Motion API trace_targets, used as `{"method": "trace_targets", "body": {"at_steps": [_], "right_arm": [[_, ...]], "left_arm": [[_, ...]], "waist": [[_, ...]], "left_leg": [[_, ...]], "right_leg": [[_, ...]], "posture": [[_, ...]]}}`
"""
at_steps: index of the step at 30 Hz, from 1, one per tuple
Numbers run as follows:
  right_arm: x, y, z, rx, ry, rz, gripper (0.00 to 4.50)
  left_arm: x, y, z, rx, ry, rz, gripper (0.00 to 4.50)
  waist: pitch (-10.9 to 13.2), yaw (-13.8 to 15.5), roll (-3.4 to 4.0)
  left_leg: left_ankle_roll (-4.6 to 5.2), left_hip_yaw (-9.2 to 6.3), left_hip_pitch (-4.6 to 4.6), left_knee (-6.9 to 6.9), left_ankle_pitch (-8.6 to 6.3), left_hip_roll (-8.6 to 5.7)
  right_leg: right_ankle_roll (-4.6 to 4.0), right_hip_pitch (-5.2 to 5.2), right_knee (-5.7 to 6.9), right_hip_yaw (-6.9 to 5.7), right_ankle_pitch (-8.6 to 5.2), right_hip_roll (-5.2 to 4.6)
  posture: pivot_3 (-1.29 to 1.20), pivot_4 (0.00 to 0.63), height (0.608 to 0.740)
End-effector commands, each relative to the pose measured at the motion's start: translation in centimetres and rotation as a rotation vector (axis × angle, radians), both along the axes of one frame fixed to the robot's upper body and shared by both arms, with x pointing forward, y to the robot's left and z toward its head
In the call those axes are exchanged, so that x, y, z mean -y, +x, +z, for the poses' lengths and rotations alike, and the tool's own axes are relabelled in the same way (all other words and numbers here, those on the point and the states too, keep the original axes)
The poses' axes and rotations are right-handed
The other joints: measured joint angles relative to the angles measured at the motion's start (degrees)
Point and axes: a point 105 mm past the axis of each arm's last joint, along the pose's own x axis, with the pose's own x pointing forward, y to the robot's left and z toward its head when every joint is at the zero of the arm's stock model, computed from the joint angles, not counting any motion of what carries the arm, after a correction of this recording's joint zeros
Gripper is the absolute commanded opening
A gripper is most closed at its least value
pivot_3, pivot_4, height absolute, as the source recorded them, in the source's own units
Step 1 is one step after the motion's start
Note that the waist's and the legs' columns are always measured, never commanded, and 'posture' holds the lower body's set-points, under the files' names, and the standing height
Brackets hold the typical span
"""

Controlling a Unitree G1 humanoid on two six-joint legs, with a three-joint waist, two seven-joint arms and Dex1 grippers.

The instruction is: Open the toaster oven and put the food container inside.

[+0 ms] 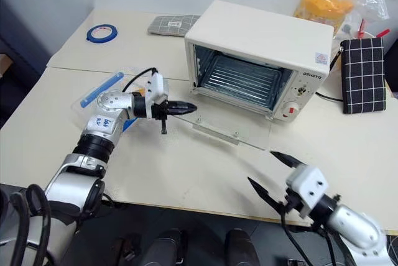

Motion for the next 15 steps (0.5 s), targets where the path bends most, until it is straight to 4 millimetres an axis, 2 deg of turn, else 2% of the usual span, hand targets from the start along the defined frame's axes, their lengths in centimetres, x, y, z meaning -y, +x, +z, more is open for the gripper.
{"method": "trace_targets", "body": {"at_steps": [1, 6, 7, 9, 11, 15], "right_arm": [[1.5, -0.4, 0.9, 0.068, -0.024, -0.051, 4.5], [1.1, 0.5, 2.0, 0.111, 0.035, -0.038, 4.5], [0.8, 1.1, 2.6, 0.125, 0.058, -0.026, 4.5], [0.1, 2.1, 3.5, 0.142, 0.108, 0.009, 4.5], [-1.0, 3.0, 4.3, 0.151, 0.131, 0.074, 4.5], [-3.5, 4.4, 5.6, 0.173, 0.164, 0.207, 4.5]], "left_arm": [[1.0, -0.6, 0.0, 0.041, 0.057, -0.01, 0.06], [1.4, -1.1, -0.8, -0.005, 0.06, 0.022, 0.06], [1.5, -1.5, -0.8, -0.024, 0.047, 0.014, 0.22], [1.1, -2.2, -0.2, -0.031, 0.012, 0.014, 0.62], [0.2, -3.1, 0.9, -0.068, -0.05, 0.015, 1.29], [-3.7, -4.4, 3.0, -0.068, -0.149, 0.13, 2.46]], "waist": [[0.0, -0.28, 0.0], [0.0, -0.42, 0.0], [0.0, -0.43, 0.0], [0.0, -0.41, 0.01], [0.0, -0.5, 0.01], [-0.01, -0.55, 0.02]], "left_leg": [[0.0, 0.01, 0.03, 0.0, 0.0, 0.01], [0.0, 0.09, 0.15, 0.0, 0.0, 0.17], [0.0, 0.09, 0.15, 0.0, 0.0, 0.2], [-0.01, 0.1, 0.14, 0.02, 0.0, 0.22], [-0.01, 0.08, 0.13, 0.05, 0.01, 0.25], [-0.04, -0.02, 0.11, 0.04, 0.02, 0.28]], "right_leg": [[0.0, 0.0, 0.01, 0.04, 0.0, 0.0], [0.0, -0.01, 0.12, 0.15, 0.0, 0.06], [0.0, -0.01, 0.12, 0.15, 0.0, 0.06], [0.0, -0.01, 0.13, 0.17, 0.0, 0.05], [0.0, -0.01, 0.13, 0.17, 0.0, 0.03], [-0.01, -0.04, 0.17, 0.14, 0.0, 0.04]], "posture": [[0.0, 0.15, 0.74], [0.0, 0.15, 0.74], [0.0, 0.15, 0.74], [0.0, 0.15, 0.74], [0.0, 0.15, 0.74], [0.0, 0.15, 0.74]]}}
